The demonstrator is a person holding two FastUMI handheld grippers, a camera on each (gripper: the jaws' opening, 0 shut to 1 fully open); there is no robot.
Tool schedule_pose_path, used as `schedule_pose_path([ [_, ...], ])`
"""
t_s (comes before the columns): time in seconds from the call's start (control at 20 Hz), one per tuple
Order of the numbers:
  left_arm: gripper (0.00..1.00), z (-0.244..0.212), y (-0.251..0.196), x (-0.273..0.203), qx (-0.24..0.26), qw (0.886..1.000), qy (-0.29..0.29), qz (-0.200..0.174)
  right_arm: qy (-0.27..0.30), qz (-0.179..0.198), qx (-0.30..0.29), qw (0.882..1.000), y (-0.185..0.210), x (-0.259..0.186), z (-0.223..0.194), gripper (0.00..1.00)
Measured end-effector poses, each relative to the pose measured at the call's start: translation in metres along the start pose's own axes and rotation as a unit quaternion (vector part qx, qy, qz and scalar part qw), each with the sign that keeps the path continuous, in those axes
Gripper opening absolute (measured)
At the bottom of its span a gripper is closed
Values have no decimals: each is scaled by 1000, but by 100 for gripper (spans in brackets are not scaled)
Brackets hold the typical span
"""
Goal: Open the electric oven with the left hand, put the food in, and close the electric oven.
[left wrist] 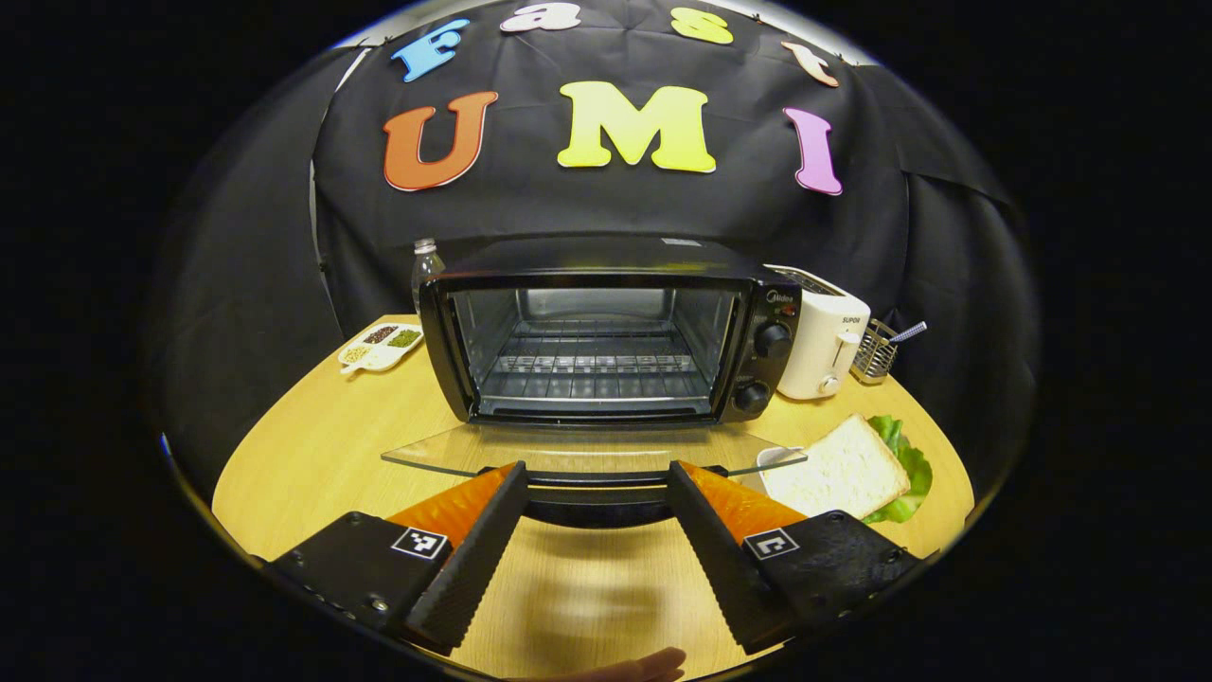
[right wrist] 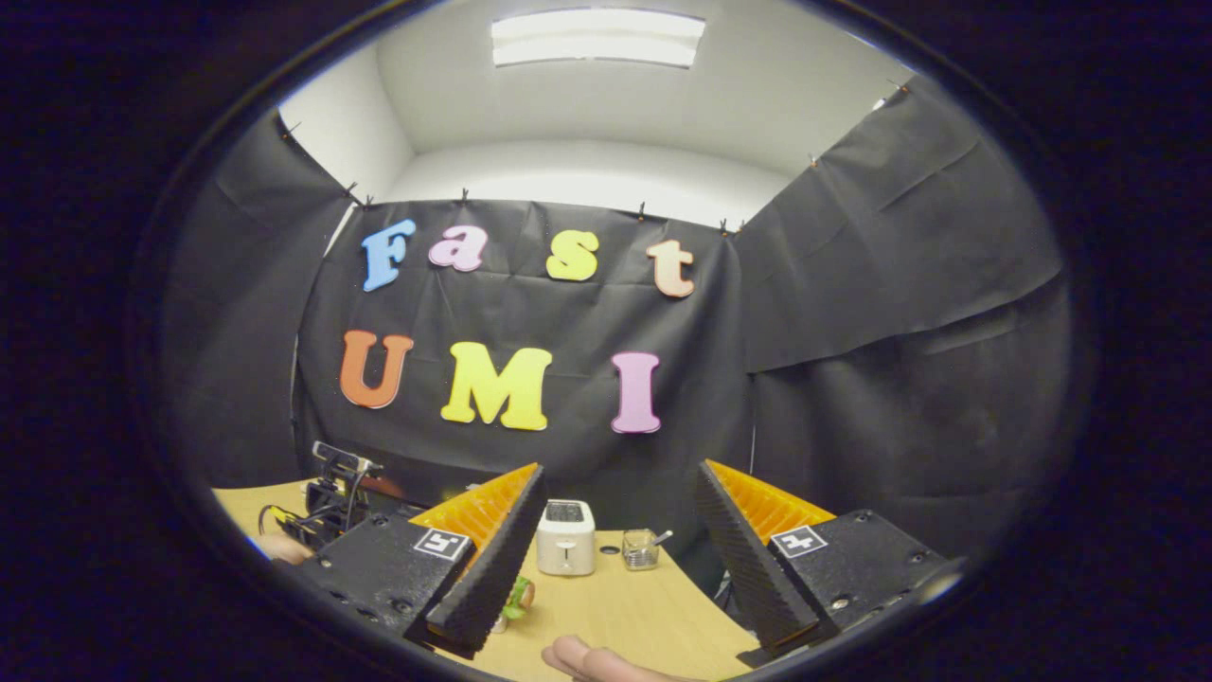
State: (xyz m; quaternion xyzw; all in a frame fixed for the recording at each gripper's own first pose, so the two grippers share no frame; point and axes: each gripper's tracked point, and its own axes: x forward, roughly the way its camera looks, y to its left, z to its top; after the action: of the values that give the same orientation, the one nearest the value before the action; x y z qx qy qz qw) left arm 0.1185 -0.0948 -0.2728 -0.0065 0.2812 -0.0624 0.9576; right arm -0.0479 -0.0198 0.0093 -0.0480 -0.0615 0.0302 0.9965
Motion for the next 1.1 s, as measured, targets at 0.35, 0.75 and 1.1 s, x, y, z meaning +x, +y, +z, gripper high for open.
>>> schedule_pose_path([
  [0.35, 98, -19, 0, 1, 17, 1000, -23, 0, 19, 26, 17, 999, 12, -6, -8, 100],
  [0.75, 95, -67, 1, 13, 9, 1000, -1, 1, 47, 28, 27, 998, 16, 4, -27, 100],
  [1.1, 95, -63, 5, 8, -15, 999, -30, 4, 75, 32, 35, 996, 17, 19, -47, 100],
])
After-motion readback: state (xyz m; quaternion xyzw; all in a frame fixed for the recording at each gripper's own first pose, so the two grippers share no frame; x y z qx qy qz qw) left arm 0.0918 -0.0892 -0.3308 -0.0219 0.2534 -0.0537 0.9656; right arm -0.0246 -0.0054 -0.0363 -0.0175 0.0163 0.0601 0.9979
